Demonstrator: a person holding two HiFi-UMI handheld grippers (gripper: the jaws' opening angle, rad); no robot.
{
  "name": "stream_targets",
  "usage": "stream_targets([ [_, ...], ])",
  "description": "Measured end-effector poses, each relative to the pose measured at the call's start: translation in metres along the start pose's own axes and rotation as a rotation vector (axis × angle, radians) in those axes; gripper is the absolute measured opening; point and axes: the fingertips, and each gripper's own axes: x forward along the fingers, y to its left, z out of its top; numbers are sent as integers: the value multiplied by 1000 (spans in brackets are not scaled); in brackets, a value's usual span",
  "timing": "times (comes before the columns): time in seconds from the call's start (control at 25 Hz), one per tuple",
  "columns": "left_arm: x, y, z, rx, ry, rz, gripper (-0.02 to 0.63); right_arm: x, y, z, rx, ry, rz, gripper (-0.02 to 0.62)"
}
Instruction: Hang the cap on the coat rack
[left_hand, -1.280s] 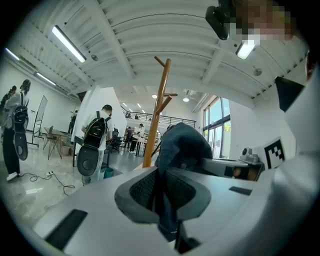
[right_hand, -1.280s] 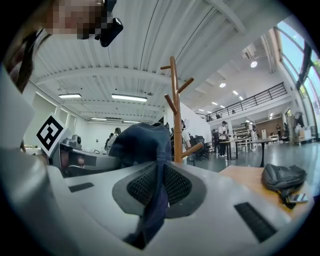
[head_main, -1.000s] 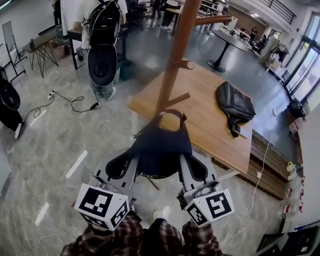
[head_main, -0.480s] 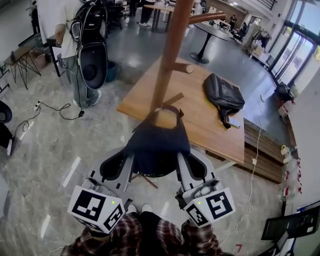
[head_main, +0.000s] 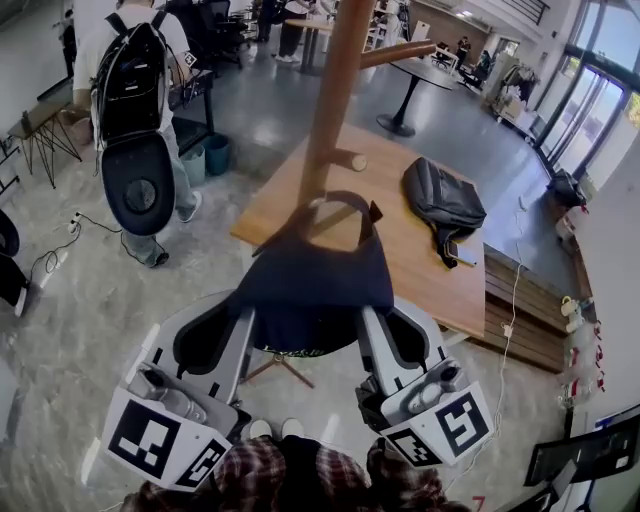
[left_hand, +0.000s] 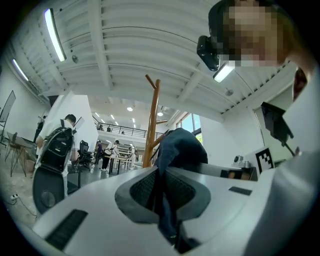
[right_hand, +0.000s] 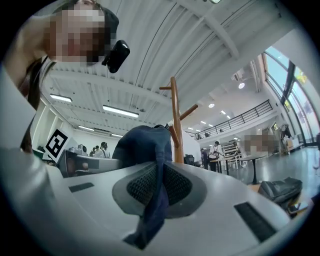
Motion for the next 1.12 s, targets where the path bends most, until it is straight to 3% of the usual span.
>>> stream_targets([
  [0.32,22,5,40,72,-49,-28,37,18,-14,37,-23,-72,7,26],
  [1.12,51,62,-6,19,45,64,37,74,-36,-31,65,50,29,25],
])
